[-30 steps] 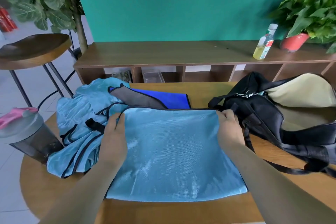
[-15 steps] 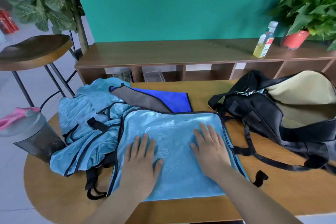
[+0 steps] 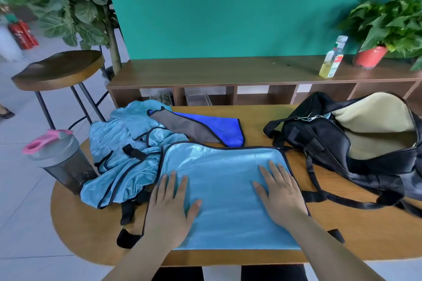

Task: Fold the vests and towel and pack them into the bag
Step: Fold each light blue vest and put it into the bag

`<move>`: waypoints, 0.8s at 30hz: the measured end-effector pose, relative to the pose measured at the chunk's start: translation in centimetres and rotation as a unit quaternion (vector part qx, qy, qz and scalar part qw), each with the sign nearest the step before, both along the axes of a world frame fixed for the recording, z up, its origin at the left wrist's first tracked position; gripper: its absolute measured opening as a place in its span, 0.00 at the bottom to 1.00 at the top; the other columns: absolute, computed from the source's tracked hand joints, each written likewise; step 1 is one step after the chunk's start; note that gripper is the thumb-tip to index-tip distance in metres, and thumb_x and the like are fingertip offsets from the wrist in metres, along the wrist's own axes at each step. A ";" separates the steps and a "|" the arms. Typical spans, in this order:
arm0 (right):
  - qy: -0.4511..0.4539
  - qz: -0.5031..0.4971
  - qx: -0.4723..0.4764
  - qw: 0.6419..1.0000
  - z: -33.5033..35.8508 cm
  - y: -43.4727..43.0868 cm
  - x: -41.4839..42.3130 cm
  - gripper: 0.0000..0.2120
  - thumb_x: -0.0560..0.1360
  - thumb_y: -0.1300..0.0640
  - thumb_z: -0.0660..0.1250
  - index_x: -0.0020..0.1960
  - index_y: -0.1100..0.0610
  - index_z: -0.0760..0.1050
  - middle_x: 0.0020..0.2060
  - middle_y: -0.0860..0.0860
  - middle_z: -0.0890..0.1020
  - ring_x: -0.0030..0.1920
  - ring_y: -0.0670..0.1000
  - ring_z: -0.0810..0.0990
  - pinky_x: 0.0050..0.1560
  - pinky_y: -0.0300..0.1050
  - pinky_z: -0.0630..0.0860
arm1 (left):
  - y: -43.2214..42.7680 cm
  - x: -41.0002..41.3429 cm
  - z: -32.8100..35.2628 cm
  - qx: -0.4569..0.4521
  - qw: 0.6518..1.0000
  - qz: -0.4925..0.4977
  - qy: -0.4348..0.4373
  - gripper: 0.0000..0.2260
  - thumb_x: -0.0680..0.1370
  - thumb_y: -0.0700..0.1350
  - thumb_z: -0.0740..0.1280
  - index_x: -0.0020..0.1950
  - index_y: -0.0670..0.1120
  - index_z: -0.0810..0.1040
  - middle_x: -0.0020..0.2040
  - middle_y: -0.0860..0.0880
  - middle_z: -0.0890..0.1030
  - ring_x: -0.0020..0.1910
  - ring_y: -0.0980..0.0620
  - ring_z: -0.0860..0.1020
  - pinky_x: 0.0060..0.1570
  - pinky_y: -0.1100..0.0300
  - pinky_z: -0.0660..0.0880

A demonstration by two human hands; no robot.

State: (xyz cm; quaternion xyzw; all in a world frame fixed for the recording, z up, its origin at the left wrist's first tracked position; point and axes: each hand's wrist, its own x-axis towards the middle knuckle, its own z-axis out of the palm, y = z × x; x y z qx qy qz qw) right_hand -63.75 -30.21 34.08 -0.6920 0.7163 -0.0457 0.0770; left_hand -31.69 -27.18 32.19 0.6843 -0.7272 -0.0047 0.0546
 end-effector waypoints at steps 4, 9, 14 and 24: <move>-0.015 0.001 0.001 1.000 0.1 0.1 -0.1 0.35 0.83 0.30 0.40 0.86 0.43 0.46 0.85 0.46 0.43 0.85 0.50 0.40 0.84 0.53 0.44 | 0.1 2.3 0.0 -0.002 1.000 0.012 -0.004 0.39 0.79 0.74 0.35 0.86 0.54 0.43 0.86 0.50 0.41 0.84 0.50 0.38 0.82 0.48 0.40; -0.022 0.024 -0.014 0.999 1.8 1.2 0.4 0.33 0.85 0.35 0.44 0.86 0.48 0.49 0.86 0.48 0.44 0.84 0.49 0.39 0.84 0.50 0.41 | 0.6 2.7 0.8 -0.032 0.999 -0.004 -0.023 0.37 0.84 0.69 0.41 0.84 0.48 0.62 0.84 0.46 0.62 0.85 0.47 0.52 0.81 0.42 0.50; -0.025 0.065 -0.004 0.998 2.3 6.2 3.1 0.35 0.85 0.35 0.46 0.86 0.50 0.45 0.84 0.45 0.38 0.83 0.46 0.33 0.82 0.46 0.36 | 2.8 -1.7 1.3 -0.064 0.994 -0.089 0.007 0.32 0.85 0.66 0.48 0.83 0.49 0.64 0.84 0.46 0.62 0.85 0.45 0.55 0.80 0.41 0.52; -0.037 0.035 0.006 0.999 1.0 8.2 -1.7 0.36 0.85 0.34 0.48 0.86 0.49 0.45 0.85 0.42 0.43 0.84 0.45 0.40 0.84 0.47 0.42 | 3.3 -2.0 -0.8 0.017 0.999 -0.049 -0.011 0.36 0.83 0.71 0.42 0.84 0.53 0.62 0.85 0.50 0.58 0.84 0.45 0.55 0.79 0.42 0.50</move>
